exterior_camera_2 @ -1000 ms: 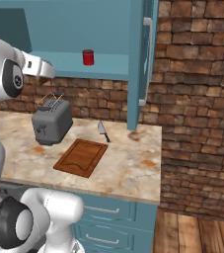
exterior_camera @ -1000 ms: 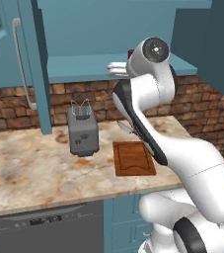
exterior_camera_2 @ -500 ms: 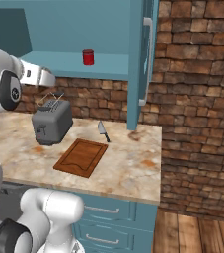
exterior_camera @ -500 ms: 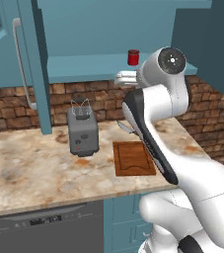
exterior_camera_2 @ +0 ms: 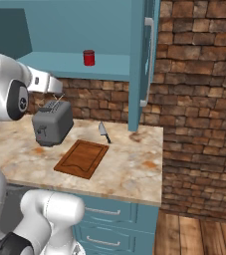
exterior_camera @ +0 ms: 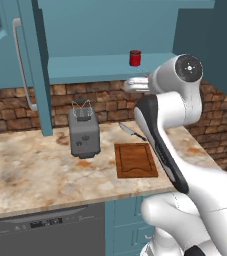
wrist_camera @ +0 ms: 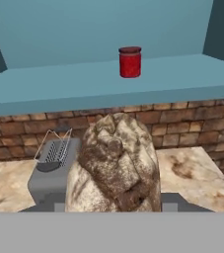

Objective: Pick the bread, place it on the cutting board, pick the jam, place it on the counter, and close the cabinet.

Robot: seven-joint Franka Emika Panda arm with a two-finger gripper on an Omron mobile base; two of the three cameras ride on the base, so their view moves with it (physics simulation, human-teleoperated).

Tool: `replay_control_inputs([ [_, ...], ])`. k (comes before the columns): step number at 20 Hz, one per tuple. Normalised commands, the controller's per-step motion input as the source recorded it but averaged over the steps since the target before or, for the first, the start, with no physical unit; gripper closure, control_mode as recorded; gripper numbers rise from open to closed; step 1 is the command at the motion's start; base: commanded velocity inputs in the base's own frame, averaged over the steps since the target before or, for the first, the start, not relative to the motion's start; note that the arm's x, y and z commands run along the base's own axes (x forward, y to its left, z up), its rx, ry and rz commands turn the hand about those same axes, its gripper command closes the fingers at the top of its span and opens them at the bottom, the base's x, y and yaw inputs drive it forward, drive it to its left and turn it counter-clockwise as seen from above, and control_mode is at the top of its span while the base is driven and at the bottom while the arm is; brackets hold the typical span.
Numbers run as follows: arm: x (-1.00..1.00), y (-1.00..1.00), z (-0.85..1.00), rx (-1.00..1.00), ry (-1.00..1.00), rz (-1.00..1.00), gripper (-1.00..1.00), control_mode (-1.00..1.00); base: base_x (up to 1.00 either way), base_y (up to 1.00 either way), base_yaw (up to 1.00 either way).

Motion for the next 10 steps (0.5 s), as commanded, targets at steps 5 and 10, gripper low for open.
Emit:
replay_control_inputs([
  [5,0.00,-0.16,-0.16,0.00,0.00,0.03,1.00,-1.00,0.00,0.00,0.00],
  [10,0.00,-0.13,-0.16,0.00,0.00,0.02,1.00,-1.00,0.00,0.00,0.00],
])
